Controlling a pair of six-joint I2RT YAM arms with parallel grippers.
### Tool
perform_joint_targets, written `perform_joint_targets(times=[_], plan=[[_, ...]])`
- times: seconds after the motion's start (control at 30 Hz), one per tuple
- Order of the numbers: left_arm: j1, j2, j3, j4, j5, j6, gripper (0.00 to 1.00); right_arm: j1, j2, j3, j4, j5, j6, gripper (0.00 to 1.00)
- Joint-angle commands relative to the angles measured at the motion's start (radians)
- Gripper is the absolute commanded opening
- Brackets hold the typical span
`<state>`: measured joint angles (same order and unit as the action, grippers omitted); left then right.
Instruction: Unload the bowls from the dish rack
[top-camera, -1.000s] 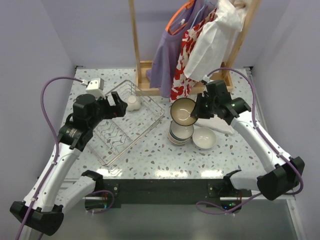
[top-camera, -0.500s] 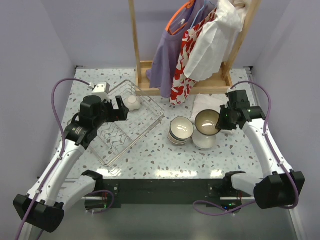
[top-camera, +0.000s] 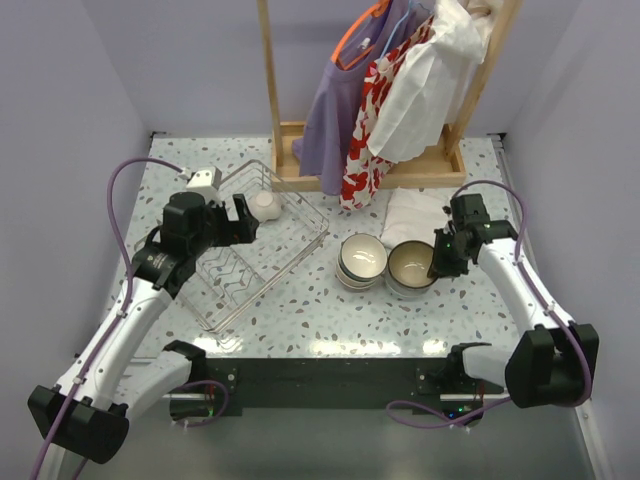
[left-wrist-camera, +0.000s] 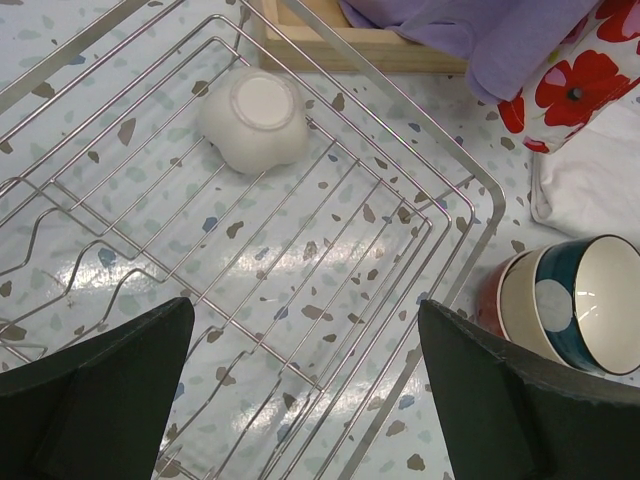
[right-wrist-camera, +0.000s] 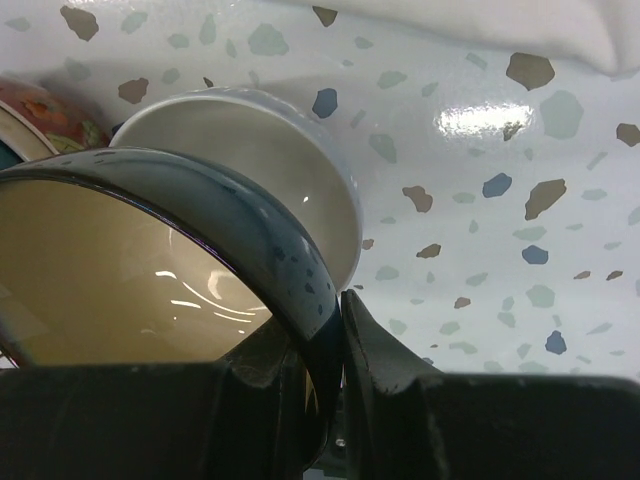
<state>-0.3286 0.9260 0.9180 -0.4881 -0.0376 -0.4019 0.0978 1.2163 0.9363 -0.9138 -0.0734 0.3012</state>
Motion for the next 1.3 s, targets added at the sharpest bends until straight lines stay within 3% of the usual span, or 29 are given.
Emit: perform_joint_targets(times=[0.0,0.1,0.47,0.9,1.27], plan=[[0.002,0.002,-0.013,0.029,0.010,-0.012,1.00,-0.001,0.005,0.007,0.050,-0.051,-0.028,0.08],[0.002,0.008,-0.015,0.032,0.016,-0.018,1.00,-0.001,0.025,0.004,0.049,-0.052,-0.036,0.13],[0.002,0.023,-0.021,0.023,0.018,-0.032,1.00,0.002,0.063,-0.008,0.079,-0.081,-0.045,0.17],[0.002,0.043,-0.021,0.005,0.013,-0.038,1.00,0.000,0.049,-0.004,0.070,-0.040,-0.050,0.37],[0.002,0.069,-0.004,0.002,0.007,-0.034,1.00,0.000,0.002,0.045,0.004,-0.002,-0.047,0.41]])
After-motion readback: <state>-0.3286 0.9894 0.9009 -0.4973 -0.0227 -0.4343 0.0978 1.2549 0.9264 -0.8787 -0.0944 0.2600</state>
